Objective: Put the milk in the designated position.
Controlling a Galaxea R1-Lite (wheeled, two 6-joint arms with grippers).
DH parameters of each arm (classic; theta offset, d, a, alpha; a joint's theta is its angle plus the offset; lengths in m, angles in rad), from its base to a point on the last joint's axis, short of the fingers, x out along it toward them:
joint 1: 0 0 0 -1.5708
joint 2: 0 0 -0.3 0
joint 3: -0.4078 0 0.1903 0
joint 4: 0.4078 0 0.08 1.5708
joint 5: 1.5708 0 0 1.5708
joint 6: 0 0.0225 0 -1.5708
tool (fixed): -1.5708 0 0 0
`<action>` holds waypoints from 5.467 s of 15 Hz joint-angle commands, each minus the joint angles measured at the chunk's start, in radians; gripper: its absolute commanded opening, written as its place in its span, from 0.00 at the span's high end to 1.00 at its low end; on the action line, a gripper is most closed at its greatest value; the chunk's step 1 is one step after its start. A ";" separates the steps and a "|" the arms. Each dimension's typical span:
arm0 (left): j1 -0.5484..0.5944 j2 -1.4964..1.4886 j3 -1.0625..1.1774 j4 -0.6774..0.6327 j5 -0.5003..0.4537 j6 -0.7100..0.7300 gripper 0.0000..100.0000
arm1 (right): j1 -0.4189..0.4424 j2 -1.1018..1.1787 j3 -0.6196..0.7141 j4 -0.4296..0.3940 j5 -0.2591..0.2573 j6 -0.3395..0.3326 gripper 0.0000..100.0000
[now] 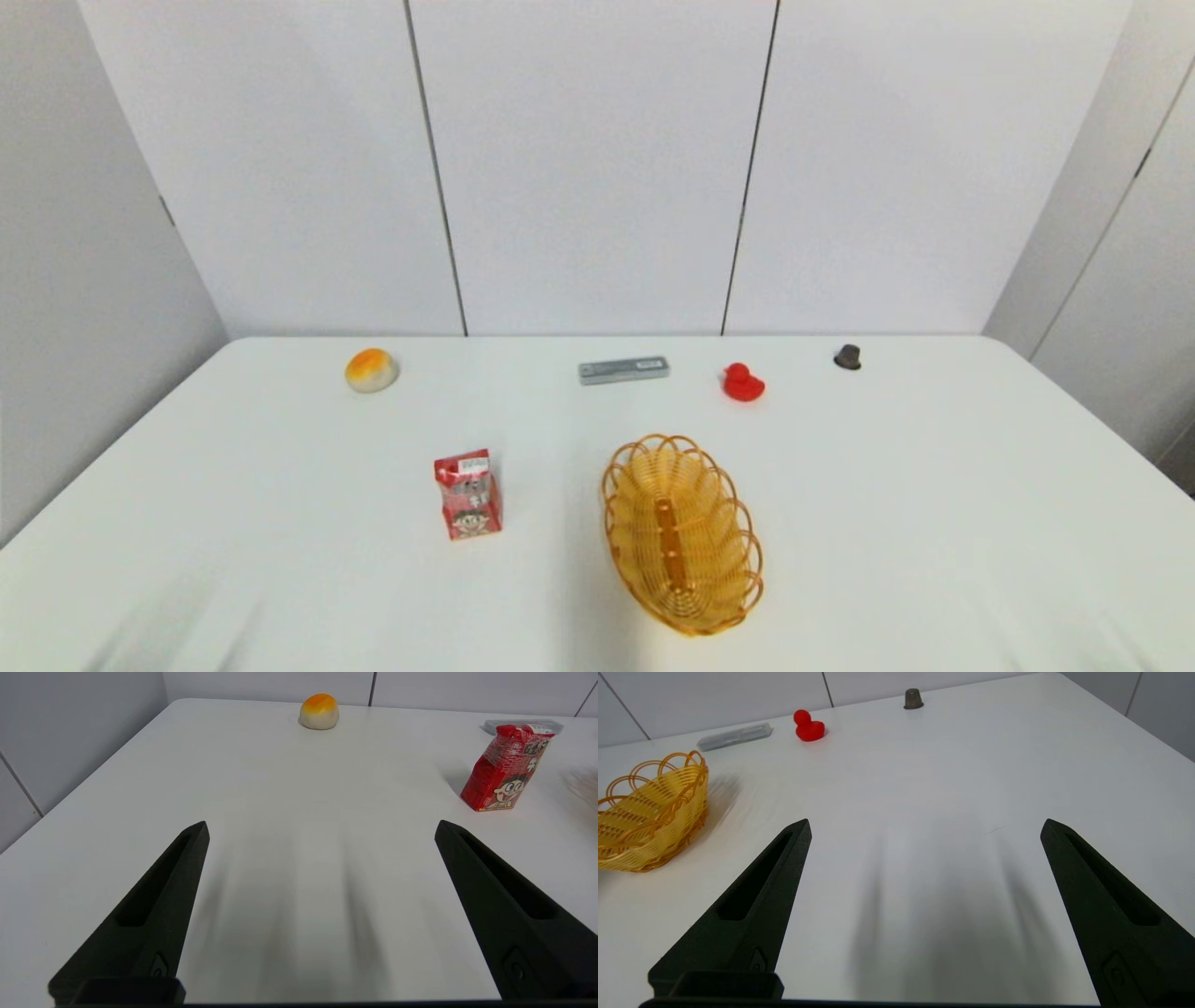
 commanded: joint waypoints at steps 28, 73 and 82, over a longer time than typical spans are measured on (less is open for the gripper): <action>-0.351 1.695 -0.446 -0.628 -0.603 0.543 0.00 | 0.000 0.001 0.000 0.000 0.000 0.001 0.00; -0.899 2.149 -1.644 -0.157 -0.524 0.304 1.00 | 0.000 0.001 0.000 0.000 0.000 0.001 0.00; -0.957 2.318 -1.973 0.369 -0.472 0.387 1.00 | 0.000 0.001 0.000 0.000 0.000 0.001 0.00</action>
